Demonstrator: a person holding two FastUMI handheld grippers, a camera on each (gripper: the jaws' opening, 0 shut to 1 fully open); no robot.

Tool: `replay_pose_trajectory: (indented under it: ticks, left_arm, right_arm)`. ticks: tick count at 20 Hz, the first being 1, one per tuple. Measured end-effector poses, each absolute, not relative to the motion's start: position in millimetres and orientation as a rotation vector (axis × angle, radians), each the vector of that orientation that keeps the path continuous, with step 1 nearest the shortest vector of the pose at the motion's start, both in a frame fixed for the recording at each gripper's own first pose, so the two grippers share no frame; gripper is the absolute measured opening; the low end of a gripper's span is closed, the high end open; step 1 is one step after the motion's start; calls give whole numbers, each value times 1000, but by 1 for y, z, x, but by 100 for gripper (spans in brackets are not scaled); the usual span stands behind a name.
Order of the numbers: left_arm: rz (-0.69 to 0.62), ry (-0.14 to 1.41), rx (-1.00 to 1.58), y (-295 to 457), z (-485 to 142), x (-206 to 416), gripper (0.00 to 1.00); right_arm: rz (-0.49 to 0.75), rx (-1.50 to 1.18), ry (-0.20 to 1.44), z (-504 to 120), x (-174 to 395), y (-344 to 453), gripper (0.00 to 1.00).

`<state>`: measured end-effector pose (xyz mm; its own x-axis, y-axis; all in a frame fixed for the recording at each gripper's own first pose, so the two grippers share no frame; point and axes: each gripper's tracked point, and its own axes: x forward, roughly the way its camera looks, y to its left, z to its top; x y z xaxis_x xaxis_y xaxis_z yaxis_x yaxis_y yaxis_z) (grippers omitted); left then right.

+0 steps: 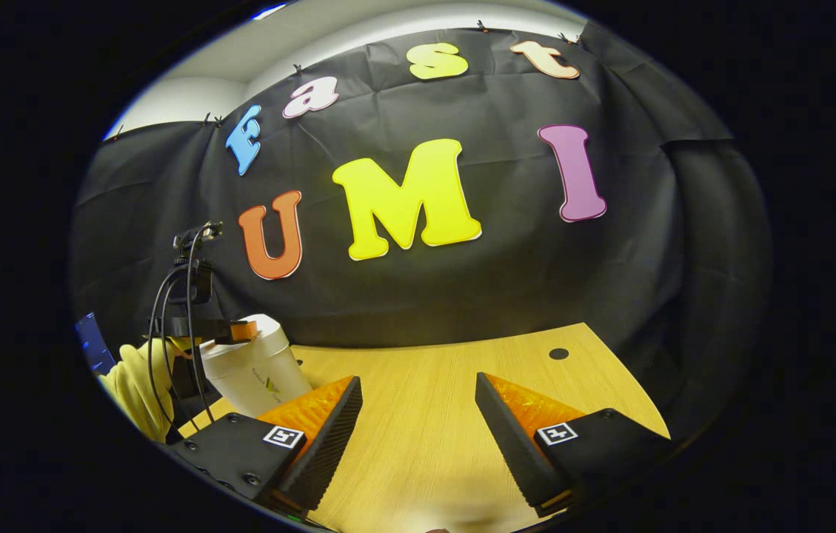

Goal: Press the lid of the desktop garbage bin to open it, pick up the crumpled paper on the desktop and throw it into the bin, then pick up the pop can on the desktop and drop it into the bin, and finally close the garbage bin lid.

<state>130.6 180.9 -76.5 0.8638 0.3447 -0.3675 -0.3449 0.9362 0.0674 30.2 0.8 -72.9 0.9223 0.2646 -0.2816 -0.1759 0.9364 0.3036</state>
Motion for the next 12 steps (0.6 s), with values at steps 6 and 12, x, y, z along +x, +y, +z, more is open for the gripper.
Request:
replay_pose_trajectory:
  ticks: [6, 12]
  left_arm:
    - [381, 294, -5, 181, -67, 131, 96]
    - [313, 168, -19, 140, -46, 98, 96]
  right_arm:
    - [252, 248, 303, -68, 33, 1, 98]
    - [276, 163, 284, -67, 28, 8, 98]
